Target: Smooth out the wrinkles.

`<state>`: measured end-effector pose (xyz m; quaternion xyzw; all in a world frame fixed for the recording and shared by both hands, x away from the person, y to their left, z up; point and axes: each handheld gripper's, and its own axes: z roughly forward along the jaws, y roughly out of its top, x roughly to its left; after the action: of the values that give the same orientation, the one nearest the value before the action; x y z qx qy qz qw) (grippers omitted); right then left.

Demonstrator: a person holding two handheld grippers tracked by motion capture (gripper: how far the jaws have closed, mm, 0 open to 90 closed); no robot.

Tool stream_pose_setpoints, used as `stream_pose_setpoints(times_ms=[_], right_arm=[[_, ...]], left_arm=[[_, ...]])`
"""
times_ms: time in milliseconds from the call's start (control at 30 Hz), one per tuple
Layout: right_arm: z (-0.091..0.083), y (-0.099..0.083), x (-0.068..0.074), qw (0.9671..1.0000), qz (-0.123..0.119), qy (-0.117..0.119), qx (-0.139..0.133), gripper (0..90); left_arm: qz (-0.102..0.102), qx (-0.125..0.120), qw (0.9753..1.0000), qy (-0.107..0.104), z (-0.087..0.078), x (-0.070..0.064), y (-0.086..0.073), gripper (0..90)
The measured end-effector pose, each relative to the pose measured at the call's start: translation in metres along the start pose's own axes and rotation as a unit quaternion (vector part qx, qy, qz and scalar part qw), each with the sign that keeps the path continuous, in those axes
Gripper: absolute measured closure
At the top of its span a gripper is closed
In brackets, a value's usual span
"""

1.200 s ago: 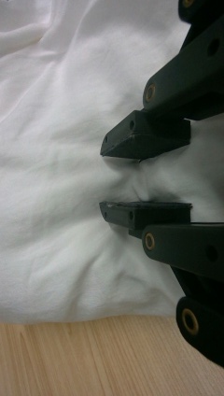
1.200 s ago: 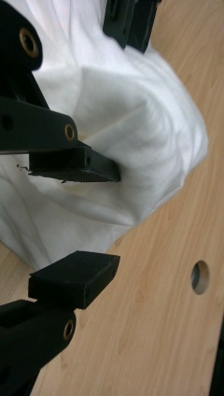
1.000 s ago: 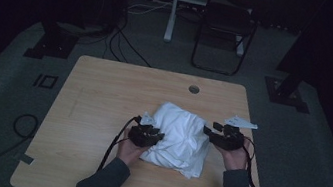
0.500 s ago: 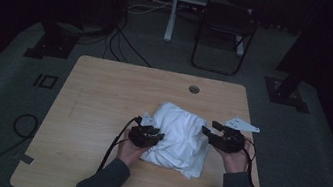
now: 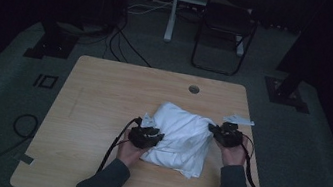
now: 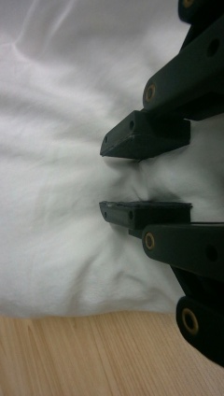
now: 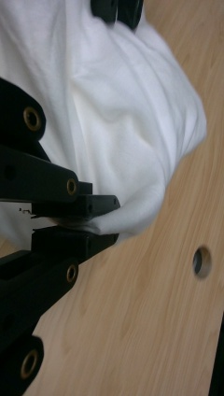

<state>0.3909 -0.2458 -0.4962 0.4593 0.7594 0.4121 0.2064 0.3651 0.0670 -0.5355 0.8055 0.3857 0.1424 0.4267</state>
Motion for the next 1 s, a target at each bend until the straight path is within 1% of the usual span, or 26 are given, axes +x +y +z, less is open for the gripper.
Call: stream_pose_setpoints(times_ms=[67,100,133,167,200,300,333,367,400,433,500,533,567,600,667,700,733,767,800,833,867,900,933,967,1000], right_arm=[[-0.003,-0.006,-0.004,1.0000,0.004,-0.004,0.007,80.3],[-0.003,-0.009,-0.004,0.9998,0.002,-0.018,0.012,77.3],[-0.003,-0.009,-0.004,0.9998,0.002,-0.018,0.012,77.3],[-0.005,-0.013,-0.003,0.9992,0.002,-0.035,0.017,74.5],[-0.005,-0.013,-0.003,0.9992,0.002,-0.035,0.017,74.5],[-0.014,-0.013,0.000,0.9990,0.007,-0.045,0.004,68.5],[-0.014,-0.013,0.000,0.9990,0.007,-0.045,0.004,68.5],[-0.021,-0.011,0.004,0.9993,0.005,-0.035,-0.011,61.6],[-0.021,-0.011,0.004,0.9993,0.005,-0.035,-0.011,61.6],[-0.025,-0.009,0.010,0.9995,-0.004,-0.017,-0.026,54.9],[-0.028,-0.005,0.018,0.9990,-0.020,-0.008,-0.039,51.2],[-0.028,-0.005,0.018,0.9990,-0.020,-0.008,-0.039,51.2],[-0.029,-0.002,0.023,0.9983,-0.031,-0.009,-0.048,49.9],[-0.029,0.001,0.025,0.9979,-0.035,-0.010,-0.053,49.3],[-0.028,0.005,0.027,0.9976,-0.039,-0.010,-0.056,49.0],[-0.025,0.008,0.028,0.9976,-0.043,-0.010,-0.054,47.5],[-0.016,0.015,0.031,0.9974,-0.055,-0.009,-0.047,46.1],[-0.008,0.018,0.031,0.9977,-0.059,-0.006,-0.032,46.9],[0.000,0.020,0.030,0.9981,-0.061,0.001,-0.008,52.9],[0.000,0.020,0.030,0.9981,-0.061,0.001,-0.008,52.9],[0.008,0.020,0.029,0.9977,-0.066,0.003,0.014,66.0],[0.013,0.019,0.029,0.9969,-0.074,-0.003,0.028,78.9],[0.014,0.018,0.027,0.9968,-0.073,-0.010,0.032,83.8],[0.014,0.018,0.027,0.9968,-0.073,-0.010,0.032,83.8],[0.003,0.015,0.014,0.9994,-0.027,-0.021,0.010,85.7]], left_arm=[[0.001,0.000,1.0000,0.001,0.000,-0.001,0.000,67.5],[0.000,0.000,1.0000,0.001,0.000,0.000,0.000,67.5],[0.000,0.000,1.0000,0.001,0.000,0.000,0.000,67.5],[-0.001,0.000,1.0000,0.001,-0.001,0.000,-0.001,67.5],[-0.001,0.000,1.0000,0.001,-0.001,0.000,-0.001,67.5],[-0.001,0.000,1.0000,0.008,-0.002,-0.003,-0.002,67.5],[-0.001,0.000,1.0000,0.008,-0.002,-0.003,-0.002,67.5],[-0.002,0.001,0.9999,0.011,-0.004,-0.005,-0.003,67.5],[-0.002,0.001,0.9999,0.011,-0.004,-0.005,-0.003,67.5],[-0.004,0.000,0.9999,0.015,-0.007,-0.009,-0.006,67.5],[-0.003,-0.002,0.9998,0.020,-0.012,-0.014,-0.010,67.5],[-0.003,-0.002,0.9998,0.020,-0.012,-0.014,-0.010,67.5],[-0.001,-0.004,0.9997,0.024,-0.016,-0.018,-0.015,67.5],[-0.001,-0.004,0.9997,0.024,-0.016,-0.018,-0.015,67.4],[0.001,-0.006,0.9997,0.025,-0.018,-0.021,-0.017,67.5],[0.004,-0.005,0.9996,0.027,-0.019,-0.021,-0.018,67.5],[0.005,-0.005,0.9996,0.027,-0.019,-0.021,-0.018,67.5],[0.003,-0.003,0.9996,0.026,-0.018,-0.021,-0.017,67.5],[0.003,-0.003,0.9996,0.026,-0.018,-0.021,-0.017,67.6],[0.004,-0.003,0.9996,0.027,-0.018,-0.021,-0.017,67.6],[0.006,-0.003,0.9996,0.027,-0.018,-0.021,-0.018,67.6],[0.006,-0.004,0.9996,0.028,-0.018,-0.021,-0.018,67.7],[0.007,-0.004,0.9996,0.028,-0.018,-0.021,-0.018,67.8],[0.007,-0.004,0.9996,0.028,-0.018,-0.021,-0.018,67.9],[0.014,-0.003,0.9993,0.033,-0.017,-0.024,-0.018,68.1]])
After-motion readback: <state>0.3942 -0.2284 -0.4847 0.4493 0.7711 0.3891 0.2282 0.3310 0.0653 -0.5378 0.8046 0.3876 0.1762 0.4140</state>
